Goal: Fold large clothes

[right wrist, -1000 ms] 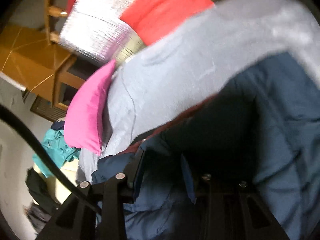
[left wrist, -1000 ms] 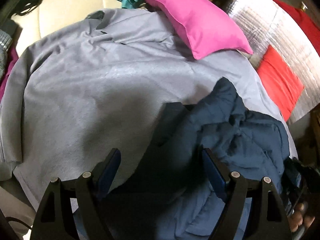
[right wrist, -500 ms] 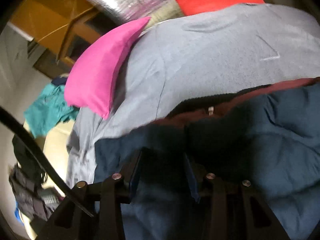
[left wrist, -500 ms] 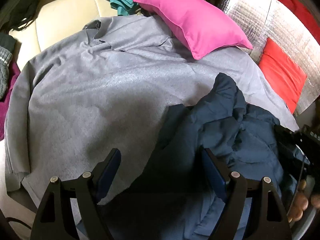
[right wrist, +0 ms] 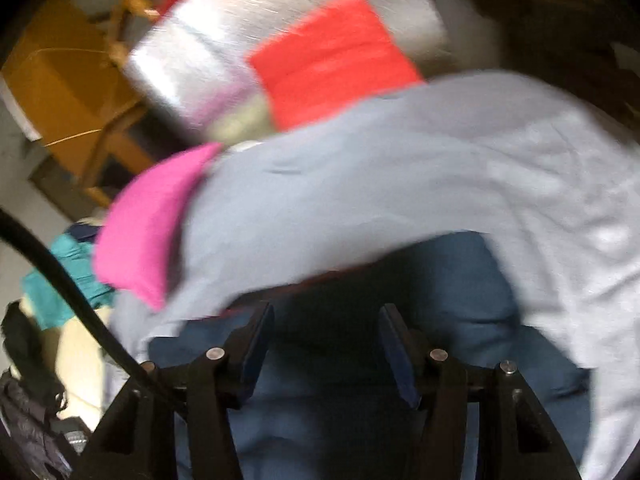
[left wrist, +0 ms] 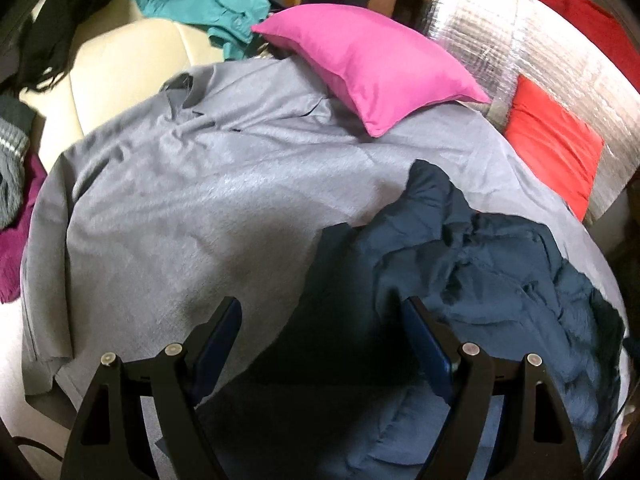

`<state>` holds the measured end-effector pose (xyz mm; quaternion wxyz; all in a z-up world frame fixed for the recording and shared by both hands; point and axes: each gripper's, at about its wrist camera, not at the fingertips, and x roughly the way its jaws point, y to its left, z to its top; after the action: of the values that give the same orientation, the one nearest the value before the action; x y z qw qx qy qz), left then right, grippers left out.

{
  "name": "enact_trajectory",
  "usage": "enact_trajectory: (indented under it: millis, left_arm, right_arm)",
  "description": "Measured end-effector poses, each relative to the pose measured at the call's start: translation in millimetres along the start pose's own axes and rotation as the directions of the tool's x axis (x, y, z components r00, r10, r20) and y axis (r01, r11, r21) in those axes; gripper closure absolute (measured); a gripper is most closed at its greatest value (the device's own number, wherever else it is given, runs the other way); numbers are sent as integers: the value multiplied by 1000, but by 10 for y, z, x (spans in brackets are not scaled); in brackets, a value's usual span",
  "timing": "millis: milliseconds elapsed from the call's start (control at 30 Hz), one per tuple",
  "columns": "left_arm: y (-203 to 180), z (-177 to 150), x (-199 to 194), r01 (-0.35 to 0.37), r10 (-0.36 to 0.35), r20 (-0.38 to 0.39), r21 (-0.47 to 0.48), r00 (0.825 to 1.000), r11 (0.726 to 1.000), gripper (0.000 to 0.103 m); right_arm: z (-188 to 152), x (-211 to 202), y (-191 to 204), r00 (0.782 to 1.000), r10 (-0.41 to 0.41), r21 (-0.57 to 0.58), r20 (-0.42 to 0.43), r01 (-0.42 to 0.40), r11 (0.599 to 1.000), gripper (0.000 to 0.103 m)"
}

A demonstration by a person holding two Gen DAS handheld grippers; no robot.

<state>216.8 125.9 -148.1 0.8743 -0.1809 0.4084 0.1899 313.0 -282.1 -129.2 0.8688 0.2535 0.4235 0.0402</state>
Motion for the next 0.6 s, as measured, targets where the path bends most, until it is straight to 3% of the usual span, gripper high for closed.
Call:
enact_trajectory:
  millis: [67,100,133,367,500,600]
  left_arm:
    - [-52,-9,30,-3,3,-12,18,1000,1000,20]
    - [-70,-12,54,-5,6,-22,26,1000,1000,20]
    - [-81,-11,83,-11,12,-32,32,999,999,20]
    - [-67,-38,55,-17,18,-27,32,999,999,20]
    - [-134,-109,-92,13,-14,10,104,1000,995,20]
    - [-207,-191,-220,49,-55,27,193,998,980,20]
  right_arm:
    - [35,231,-321,993,-69,46,-101,74,996,49]
    - [33,321,-427,987,-93,51,-128,100,994,62]
    - [11,426,-561,981,-137,54,-140,145,988,65]
    - [-106,70,-646,995,-91,67,-45,94,993,62]
    - [-363,-455,-553,999,-5,20,35,4,1000,48]
    - [-700,-808,-538,998,23,-38,64,-21,999,48]
